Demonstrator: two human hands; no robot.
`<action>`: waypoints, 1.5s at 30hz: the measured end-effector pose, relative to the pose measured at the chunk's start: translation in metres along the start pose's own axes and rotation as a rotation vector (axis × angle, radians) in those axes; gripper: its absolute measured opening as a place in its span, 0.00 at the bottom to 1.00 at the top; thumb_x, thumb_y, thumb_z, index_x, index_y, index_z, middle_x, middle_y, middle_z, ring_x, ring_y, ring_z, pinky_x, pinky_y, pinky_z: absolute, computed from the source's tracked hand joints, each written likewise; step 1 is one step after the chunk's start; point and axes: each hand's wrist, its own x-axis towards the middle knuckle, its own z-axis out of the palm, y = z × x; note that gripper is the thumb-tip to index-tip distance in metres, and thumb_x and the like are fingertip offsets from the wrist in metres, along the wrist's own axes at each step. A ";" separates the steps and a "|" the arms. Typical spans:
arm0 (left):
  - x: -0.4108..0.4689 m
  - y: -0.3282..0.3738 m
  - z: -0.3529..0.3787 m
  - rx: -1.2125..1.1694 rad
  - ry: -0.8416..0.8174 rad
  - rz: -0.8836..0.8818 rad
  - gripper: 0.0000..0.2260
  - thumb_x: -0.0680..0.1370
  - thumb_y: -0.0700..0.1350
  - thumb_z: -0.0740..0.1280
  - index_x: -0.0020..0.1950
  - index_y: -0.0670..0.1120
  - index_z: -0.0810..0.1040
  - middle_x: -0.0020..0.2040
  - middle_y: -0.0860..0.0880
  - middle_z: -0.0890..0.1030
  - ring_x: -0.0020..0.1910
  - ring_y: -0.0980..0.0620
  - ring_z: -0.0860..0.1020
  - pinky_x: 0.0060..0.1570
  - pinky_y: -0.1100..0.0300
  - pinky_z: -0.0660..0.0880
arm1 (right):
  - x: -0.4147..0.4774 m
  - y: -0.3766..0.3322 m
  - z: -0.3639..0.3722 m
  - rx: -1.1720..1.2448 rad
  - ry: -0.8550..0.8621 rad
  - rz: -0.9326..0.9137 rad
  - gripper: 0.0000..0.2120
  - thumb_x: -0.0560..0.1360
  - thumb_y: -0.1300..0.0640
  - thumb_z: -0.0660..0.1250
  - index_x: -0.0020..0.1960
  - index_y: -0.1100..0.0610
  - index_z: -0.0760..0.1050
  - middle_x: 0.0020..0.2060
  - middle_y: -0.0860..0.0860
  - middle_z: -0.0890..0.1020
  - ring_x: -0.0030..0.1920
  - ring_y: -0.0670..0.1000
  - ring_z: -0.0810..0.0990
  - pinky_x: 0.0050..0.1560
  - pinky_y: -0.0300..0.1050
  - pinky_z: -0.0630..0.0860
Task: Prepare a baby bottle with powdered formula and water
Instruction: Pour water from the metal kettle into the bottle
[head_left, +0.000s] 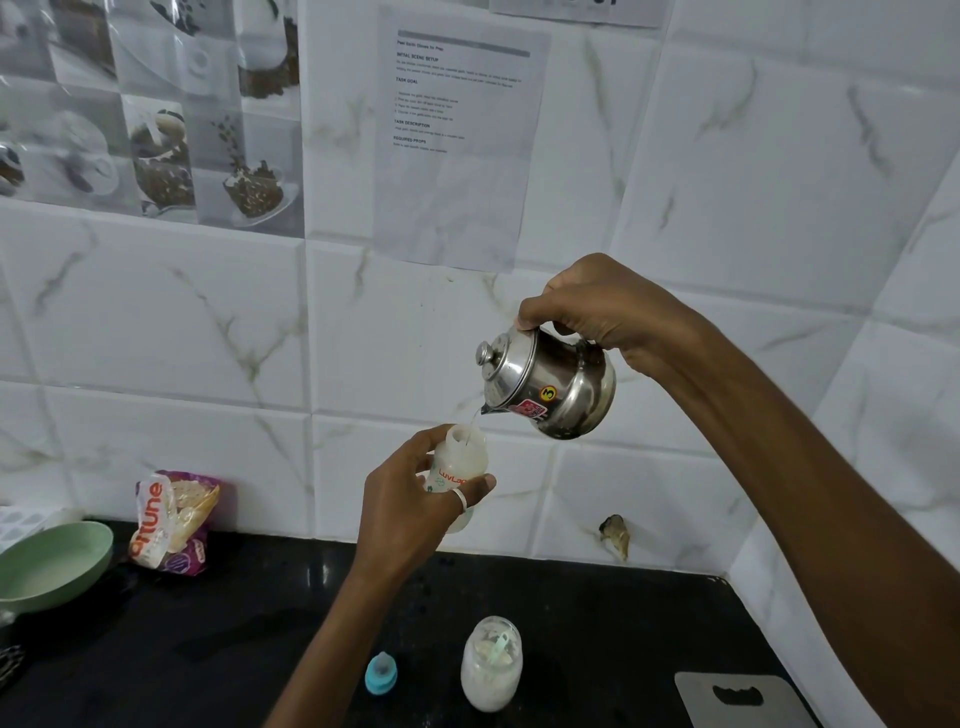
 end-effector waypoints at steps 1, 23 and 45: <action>0.000 0.000 0.000 -0.003 0.002 -0.002 0.25 0.69 0.52 0.82 0.62 0.61 0.76 0.57 0.61 0.80 0.57 0.56 0.79 0.49 0.71 0.72 | 0.000 0.000 0.000 -0.001 0.000 0.001 0.21 0.68 0.57 0.76 0.28 0.53 0.63 0.29 0.50 0.65 0.31 0.50 0.63 0.32 0.45 0.60; -0.001 -0.004 0.000 0.015 0.015 -0.012 0.26 0.69 0.52 0.82 0.65 0.55 0.79 0.59 0.58 0.82 0.58 0.54 0.80 0.50 0.70 0.73 | 0.006 0.001 -0.001 -0.001 -0.005 -0.005 0.23 0.67 0.57 0.76 0.29 0.52 0.61 0.29 0.50 0.63 0.33 0.51 0.62 0.33 0.46 0.58; 0.000 -0.005 0.002 0.005 0.015 -0.022 0.29 0.69 0.52 0.82 0.68 0.52 0.79 0.62 0.55 0.83 0.60 0.52 0.80 0.50 0.71 0.73 | 0.008 -0.004 -0.005 -0.049 -0.001 -0.006 0.22 0.67 0.55 0.75 0.28 0.53 0.62 0.27 0.49 0.64 0.30 0.50 0.61 0.34 0.46 0.58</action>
